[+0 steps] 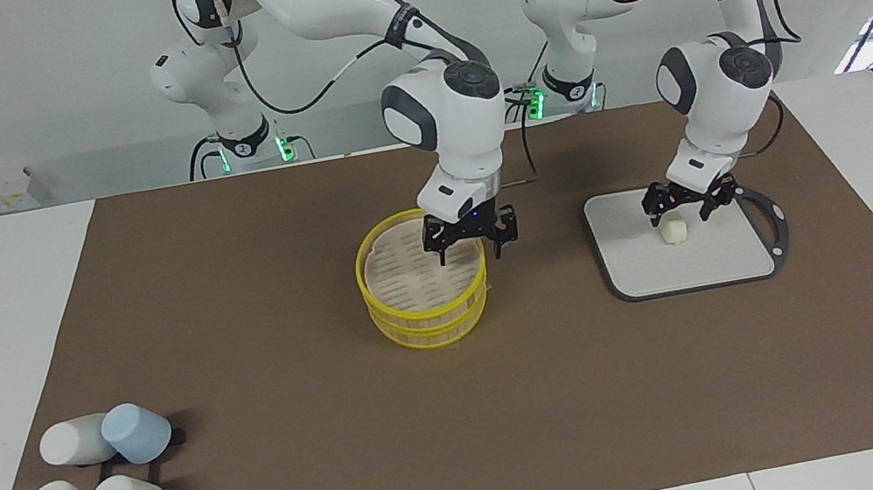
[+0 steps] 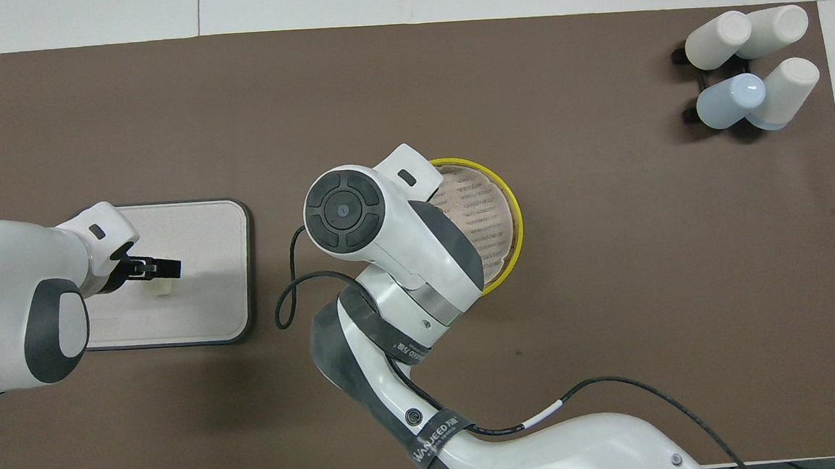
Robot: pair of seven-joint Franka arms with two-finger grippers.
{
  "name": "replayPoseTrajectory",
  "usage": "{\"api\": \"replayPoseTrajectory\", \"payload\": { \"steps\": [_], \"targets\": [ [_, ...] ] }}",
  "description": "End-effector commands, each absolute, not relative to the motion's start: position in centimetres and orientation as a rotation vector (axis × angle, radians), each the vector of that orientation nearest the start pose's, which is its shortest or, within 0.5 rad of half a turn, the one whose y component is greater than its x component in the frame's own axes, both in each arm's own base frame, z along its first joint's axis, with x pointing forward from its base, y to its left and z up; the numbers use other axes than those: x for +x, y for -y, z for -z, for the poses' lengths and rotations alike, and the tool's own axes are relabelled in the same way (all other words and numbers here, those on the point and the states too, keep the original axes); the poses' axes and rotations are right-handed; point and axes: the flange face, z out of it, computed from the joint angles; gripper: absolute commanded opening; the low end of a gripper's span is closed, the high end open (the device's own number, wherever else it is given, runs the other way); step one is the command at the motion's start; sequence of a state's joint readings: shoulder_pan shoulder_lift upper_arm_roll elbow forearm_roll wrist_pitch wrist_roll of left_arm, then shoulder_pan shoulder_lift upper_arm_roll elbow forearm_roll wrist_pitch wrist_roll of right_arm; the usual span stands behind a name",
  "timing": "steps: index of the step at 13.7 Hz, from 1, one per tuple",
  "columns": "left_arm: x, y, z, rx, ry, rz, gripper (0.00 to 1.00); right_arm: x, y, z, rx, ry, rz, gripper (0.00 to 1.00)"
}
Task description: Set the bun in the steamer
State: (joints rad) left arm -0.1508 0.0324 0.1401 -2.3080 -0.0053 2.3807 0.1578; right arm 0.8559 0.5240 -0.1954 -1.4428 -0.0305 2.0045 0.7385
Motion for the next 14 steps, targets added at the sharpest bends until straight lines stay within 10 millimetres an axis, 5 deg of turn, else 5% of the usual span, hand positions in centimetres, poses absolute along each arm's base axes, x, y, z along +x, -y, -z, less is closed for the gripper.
{"api": "replayPoseTrajectory", "payload": {
  "steps": [1, 4, 7, 9, 12, 14],
  "targets": [
    [51.8, 0.4, -32.7, -3.116, -0.289, 0.108, 1.0, 53.0, -45.5, -39.7, -3.19, -0.039, 0.188, 0.78],
    [51.6, 0.6, -32.0, -3.116, -0.29, 0.115, 0.97, 53.1, -45.6, -39.7, -3.182, -0.044, 0.19, 0.52],
    [51.5, 0.7, -31.4, -3.115, -0.295, 0.103, 0.96, 53.0, -45.7, -39.6, -3.169, -0.06, 0.163, 0.03],
    [51.1, 0.7, -31.0, -3.117, -0.293, 0.089, 0.93, 53.2, -45.6, -39.8, -3.149, -0.083, 0.151, 0.0],
    [51.2, 0.7, -31.1, -3.117, -0.288, 0.096, 0.48, 53.4, -45.6, -40.4, -3.153, -0.082, 0.146, 0.0],
    [51.2, 0.7, -31.0, -3.117, -0.283, 0.096, 0.3, 54.1, -45.0, -42.2, -3.161, -0.091, 0.143, 0.0]
  ]
}}
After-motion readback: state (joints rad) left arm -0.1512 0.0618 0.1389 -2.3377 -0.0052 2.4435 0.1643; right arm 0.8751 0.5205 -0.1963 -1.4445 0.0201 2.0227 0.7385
